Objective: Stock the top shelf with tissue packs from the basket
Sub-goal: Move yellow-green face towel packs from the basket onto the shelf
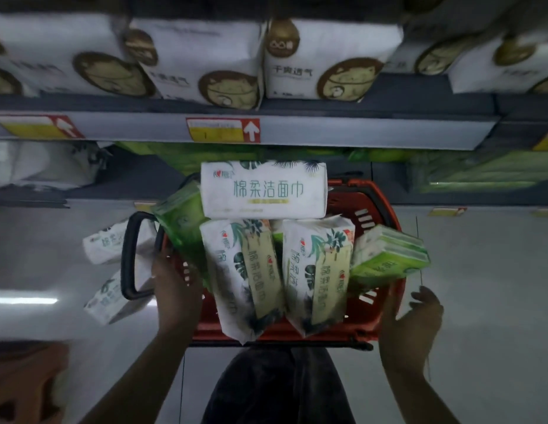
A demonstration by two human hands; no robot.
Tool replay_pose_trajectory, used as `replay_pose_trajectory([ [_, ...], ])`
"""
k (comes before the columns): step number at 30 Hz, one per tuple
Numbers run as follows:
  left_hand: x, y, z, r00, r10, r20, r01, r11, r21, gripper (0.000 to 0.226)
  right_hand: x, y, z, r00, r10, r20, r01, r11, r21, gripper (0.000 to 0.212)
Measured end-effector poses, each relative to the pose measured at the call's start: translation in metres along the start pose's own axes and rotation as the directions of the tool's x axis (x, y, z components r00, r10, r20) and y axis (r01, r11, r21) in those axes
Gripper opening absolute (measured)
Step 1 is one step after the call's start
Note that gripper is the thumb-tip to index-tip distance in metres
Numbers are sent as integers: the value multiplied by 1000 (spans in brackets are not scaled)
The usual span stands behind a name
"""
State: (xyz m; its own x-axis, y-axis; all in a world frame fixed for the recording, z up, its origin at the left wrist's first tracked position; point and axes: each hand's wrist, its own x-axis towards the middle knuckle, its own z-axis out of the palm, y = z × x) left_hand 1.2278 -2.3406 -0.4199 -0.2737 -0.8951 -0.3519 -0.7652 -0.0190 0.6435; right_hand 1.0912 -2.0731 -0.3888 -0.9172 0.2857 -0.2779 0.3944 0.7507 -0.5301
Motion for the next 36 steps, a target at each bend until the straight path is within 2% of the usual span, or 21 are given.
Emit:
replay_pose_trajectory([
  [3, -16, 24, -1, 991, 116, 71, -111, 991, -70, 41, -22, -26, -7, 970, -225, 88, 220, 973, 65, 36],
  [5, -12, 43, -3, 986, 125, 114, -112, 987, -112, 51, -18, -50, -2, 922, -366, 129, 349, 928, 134, 40],
  [9, 13, 90, -3, 996, 63, 58, -53, 985, -162, 62, 7, -103, 19, 888, -409, 211, 332, 887, 321, 54],
  [11, 29, 110, -1, 998, 12, 55, 0, 975, -221, 63, 25, -127, 30, 898, -334, 286, 226, 908, 354, 57],
  [15, 50, 129, 8, 992, -49, 118, 80, 956, -281, 57, 52, -166, 46, 891, -65, 450, -94, 942, 323, 58],
  [17, 54, 132, 11, 988, -52, 145, 94, 951, -294, 53, 57, -175, 52, 851, 43, 524, -203, 946, 252, 58],
  [21, 65, 130, 17, 966, -110, 234, 168, 956, -242, 52, 59, -178, 69, 743, 282, 607, -445, 886, 134, 68],
  [25, 71, 138, 23, 930, -194, 311, 258, 949, -182, 53, 57, -174, 84, 735, 328, 593, -430, 902, 33, 74],
  [30, 83, 147, 31, 903, -272, 333, 341, 924, -171, 55, 58, -179, 91, 732, 367, 574, -473, 880, 41, 82],
  [36, 84, 143, 34, 878, -296, 377, 387, 901, -195, 70, 59, -183, 90, 716, 336, 612, -418, 909, -10, 75],
])
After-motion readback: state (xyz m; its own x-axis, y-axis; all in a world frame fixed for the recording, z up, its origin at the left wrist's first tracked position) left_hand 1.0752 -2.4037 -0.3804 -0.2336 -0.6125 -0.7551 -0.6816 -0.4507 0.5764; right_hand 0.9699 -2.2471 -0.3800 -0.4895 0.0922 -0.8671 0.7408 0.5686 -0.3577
